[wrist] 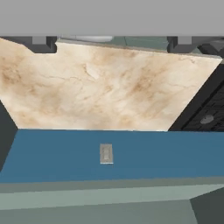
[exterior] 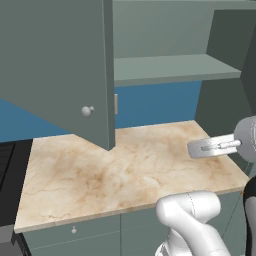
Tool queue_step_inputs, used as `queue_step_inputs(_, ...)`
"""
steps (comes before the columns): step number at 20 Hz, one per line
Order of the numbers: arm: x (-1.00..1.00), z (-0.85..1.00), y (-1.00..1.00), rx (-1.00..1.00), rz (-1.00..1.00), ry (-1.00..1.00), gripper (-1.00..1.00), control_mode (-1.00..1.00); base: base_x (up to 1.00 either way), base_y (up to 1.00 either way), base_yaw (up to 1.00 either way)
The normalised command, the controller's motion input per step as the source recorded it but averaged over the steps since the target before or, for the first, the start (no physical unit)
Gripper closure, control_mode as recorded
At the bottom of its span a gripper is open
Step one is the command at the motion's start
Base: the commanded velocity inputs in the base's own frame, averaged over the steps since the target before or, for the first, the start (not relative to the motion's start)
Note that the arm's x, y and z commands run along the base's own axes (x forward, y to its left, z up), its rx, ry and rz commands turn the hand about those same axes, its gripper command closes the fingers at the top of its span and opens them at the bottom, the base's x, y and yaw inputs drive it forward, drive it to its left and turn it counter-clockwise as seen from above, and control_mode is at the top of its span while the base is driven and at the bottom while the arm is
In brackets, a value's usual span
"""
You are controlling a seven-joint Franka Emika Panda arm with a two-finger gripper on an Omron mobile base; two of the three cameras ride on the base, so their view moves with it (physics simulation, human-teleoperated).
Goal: Close all open cabinet doors.
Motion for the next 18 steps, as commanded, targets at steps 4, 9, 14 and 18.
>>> queue_step_inputs(4,-0.16,0.10,0.23,0.13,0.06,0.05,-1.00,-1.00,0.00,0.00,0.00)
queue_step_inputs(9,-0.08,0.01,0.18,0.18,0.23,0.00,-1.00,-1.00,0.00,0.00,0.00)
queue_step_inputs(14,-0.06,0.00,0.23,0.19,0.22,0.00,-1.00,-1.00,0.00,0.00,0.00)
queue_step_inputs(18,-0.01,0.00,0.37,0.13,0.01,0.06,-1.00,-1.00,0.00,0.00,0.00)
